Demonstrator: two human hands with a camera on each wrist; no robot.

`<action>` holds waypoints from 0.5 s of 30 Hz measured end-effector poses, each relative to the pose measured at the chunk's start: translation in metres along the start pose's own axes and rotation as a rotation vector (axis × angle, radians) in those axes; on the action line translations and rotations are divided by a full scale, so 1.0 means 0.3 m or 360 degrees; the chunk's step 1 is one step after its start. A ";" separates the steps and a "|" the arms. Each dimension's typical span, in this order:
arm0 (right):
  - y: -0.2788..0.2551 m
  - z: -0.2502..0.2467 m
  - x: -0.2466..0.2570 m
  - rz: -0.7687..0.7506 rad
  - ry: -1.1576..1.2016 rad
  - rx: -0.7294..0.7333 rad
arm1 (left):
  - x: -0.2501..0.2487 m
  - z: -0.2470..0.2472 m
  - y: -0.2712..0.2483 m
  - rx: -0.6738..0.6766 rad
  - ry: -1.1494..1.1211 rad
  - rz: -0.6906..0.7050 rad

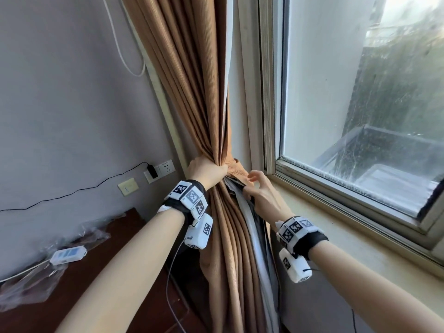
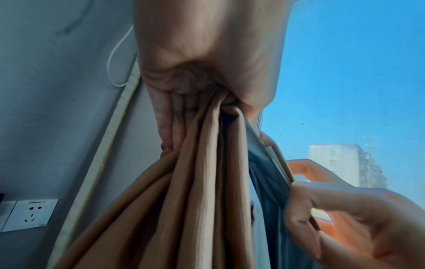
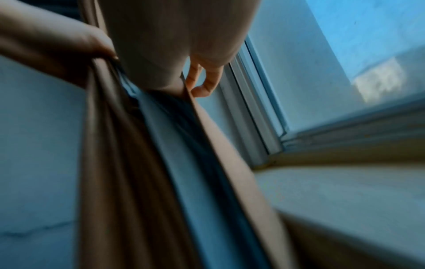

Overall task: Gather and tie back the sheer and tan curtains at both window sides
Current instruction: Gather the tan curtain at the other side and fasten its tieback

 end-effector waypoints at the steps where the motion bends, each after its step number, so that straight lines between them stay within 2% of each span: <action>1: 0.004 0.013 0.015 0.0004 0.0105 -0.0047 | -0.002 0.002 -0.001 0.0000 0.0012 0.0000; 4: 0.026 0.036 0.040 0.0143 0.0128 -0.0023 | -0.009 0.008 0.000 -0.0012 0.0033 -0.0007; 7: 0.009 0.042 0.056 0.0266 -0.0213 0.0197 | -0.010 0.006 0.003 -0.0006 0.0025 -0.0007; 10: -0.021 0.054 0.053 0.0516 -0.0434 0.0363 | -0.009 0.014 0.005 -0.0006 0.0025 0.0004; 15: 0.020 0.099 0.058 0.0807 -0.0324 0.0468 | -0.016 0.017 -0.004 -0.0021 0.0007 0.0033</action>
Point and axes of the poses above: each hand's wrist, its own y-axis towards the middle knuckle, its own z-axis out of the palm, x = y × z, the point moved 3 cm from there along y, towards the middle knuckle, and after that the axes turned 11 degrees about x, right-handed, at the moved point
